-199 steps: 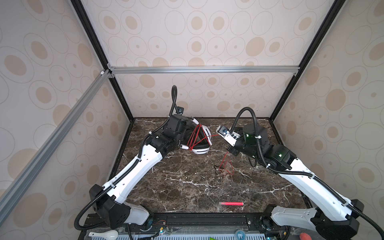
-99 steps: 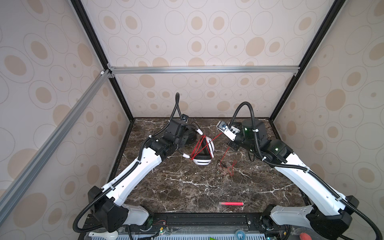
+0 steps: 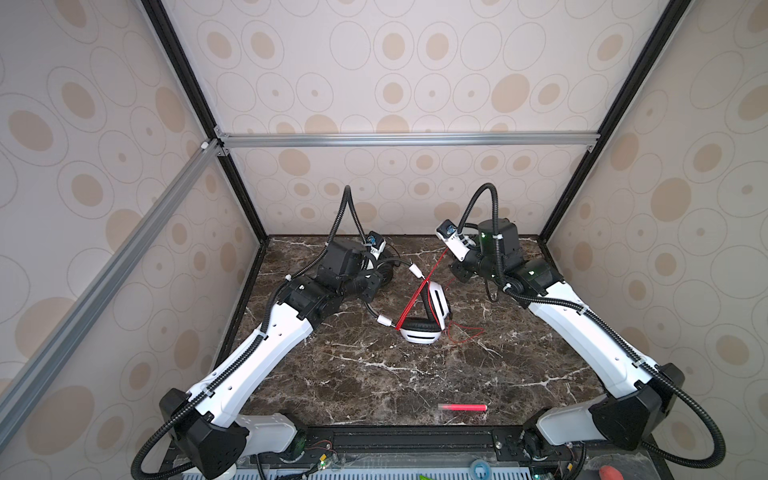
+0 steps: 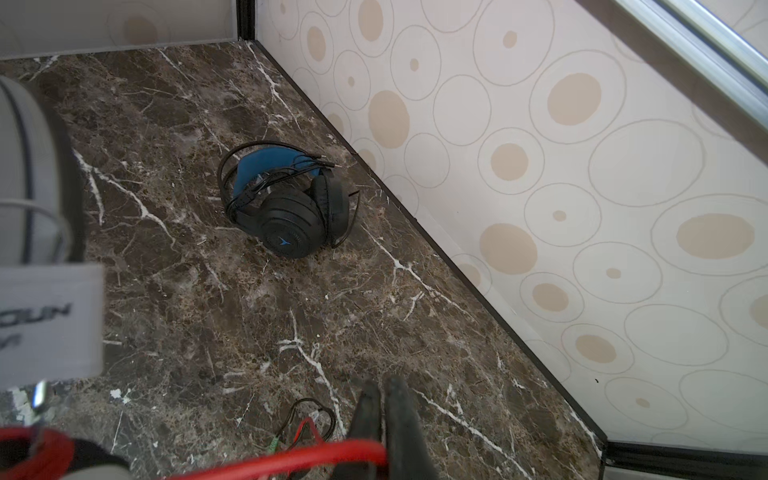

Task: Wrap the headphones
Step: 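Raise the headset with the left gripper while the right gripper releases the cable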

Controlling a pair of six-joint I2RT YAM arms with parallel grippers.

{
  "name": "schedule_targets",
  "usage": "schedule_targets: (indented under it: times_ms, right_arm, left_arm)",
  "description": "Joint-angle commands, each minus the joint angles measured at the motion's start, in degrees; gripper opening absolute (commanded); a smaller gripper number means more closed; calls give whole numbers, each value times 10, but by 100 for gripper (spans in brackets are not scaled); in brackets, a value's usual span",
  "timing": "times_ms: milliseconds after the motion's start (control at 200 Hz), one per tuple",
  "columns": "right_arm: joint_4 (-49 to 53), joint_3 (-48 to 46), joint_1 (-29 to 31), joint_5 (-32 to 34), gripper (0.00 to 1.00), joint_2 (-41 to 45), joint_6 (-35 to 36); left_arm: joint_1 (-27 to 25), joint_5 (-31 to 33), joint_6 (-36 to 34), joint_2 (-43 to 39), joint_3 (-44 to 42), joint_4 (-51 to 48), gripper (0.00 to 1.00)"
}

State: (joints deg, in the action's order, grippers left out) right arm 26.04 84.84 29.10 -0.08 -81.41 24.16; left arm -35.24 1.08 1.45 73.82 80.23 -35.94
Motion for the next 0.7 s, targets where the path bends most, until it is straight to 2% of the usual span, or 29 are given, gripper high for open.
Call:
schedule_targets:
  times_ms: [0, 125, 420, 695]
  right_arm:
    - [-55, -13, -28, -30, 10, -2, -62]
    - [-85, -40, -45, -62, 12, -4, -105]
    - [-144, -100, -45, -116, 21, 16, -118]
    - [-214, -165, -44, -185, 31, 49, -161]
  left_arm:
    - [-5, -53, 0, -8, 57, -1, 0]
    - [-6, -82, 10, 7, 105, -1, 0]
    - [-5, -141, 36, 50, 213, 15, 0]
    - [-6, -156, 50, 115, 356, -2, 0]
